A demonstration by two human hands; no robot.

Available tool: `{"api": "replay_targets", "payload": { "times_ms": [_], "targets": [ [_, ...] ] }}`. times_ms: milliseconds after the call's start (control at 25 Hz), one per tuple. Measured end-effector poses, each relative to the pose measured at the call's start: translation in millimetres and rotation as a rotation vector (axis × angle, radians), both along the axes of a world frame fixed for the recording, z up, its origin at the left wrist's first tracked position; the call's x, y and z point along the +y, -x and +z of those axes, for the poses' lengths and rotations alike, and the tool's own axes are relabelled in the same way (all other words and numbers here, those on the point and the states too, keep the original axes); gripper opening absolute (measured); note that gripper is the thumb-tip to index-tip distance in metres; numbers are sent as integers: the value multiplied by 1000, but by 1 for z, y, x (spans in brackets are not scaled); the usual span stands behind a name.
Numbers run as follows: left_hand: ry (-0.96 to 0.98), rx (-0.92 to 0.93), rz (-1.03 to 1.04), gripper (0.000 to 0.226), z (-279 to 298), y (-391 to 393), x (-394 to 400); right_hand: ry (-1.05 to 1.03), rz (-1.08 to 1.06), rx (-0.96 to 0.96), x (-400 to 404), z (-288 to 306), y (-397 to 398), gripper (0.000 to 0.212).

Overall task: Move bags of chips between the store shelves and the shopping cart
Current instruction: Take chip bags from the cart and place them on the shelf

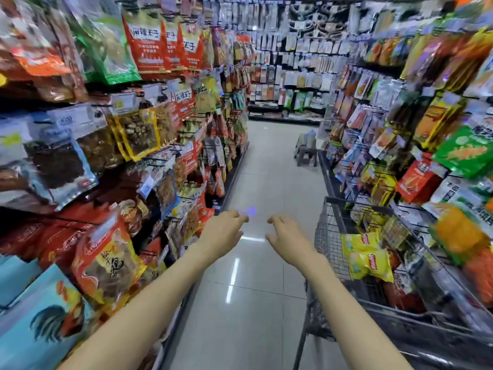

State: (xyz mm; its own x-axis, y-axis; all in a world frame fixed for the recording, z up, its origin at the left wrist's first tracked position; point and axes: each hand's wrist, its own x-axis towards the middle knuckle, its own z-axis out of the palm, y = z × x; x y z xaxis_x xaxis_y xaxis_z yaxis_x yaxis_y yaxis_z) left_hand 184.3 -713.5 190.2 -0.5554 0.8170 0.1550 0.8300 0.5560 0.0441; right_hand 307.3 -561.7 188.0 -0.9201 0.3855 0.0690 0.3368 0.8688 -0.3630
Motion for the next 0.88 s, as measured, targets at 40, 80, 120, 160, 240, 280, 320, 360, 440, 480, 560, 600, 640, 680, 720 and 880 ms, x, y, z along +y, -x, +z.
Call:
{"api": "replay_targets", "payload": {
  "times_ms": [40,80,120,160,240,280,320,360,440,480,560,600,640,680,720,880],
  "targets": [
    [21,-5,16,40,-3,18,2,5,18,-18,5,-6,20,42],
    [40,-7,28,39,-6,35,7,-2,35,-34,12,-9,40,43],
    [55,0,33,39,-9,55,17,-6,49,-40,22,-12,61,43],
    [71,9,40,39,-10,75,30,-13,53,-42,36,-14,82,44],
    [87,9,53,39,-7,114,63,-13,48,-42,71,-13,124,43],
    [90,10,50,40,-6,132,80,-15,44,-41,90,-14,142,42],
    [96,15,47,40,-5,148,97,-23,43,-47,107,-15,159,42],
    [97,18,45,41,-5,161,112,-24,39,-52,120,-17,172,42],
    [97,-2,38,41,-8,184,140,-17,34,-73,145,-22,191,41],
    [102,-15,29,41,-11,194,156,-11,31,-93,158,-26,199,41],
    [116,-34,-4,40,-16,213,192,7,1,-110,190,-33,211,40],
    [120,-38,-29,40,-21,223,215,14,-32,-114,210,-39,216,39],
    [120,-44,-55,40,-26,232,237,14,-58,-120,227,-43,219,38],
    [113,-53,-74,40,-28,236,251,12,-73,-131,238,-45,220,37],
    [112,-68,-104,39,-33,243,273,12,-100,-147,254,-50,222,37],
    [156,-86,-217,39,-48,288,379,-10,-219,-184,336,-66,250,39]
  ]
}}
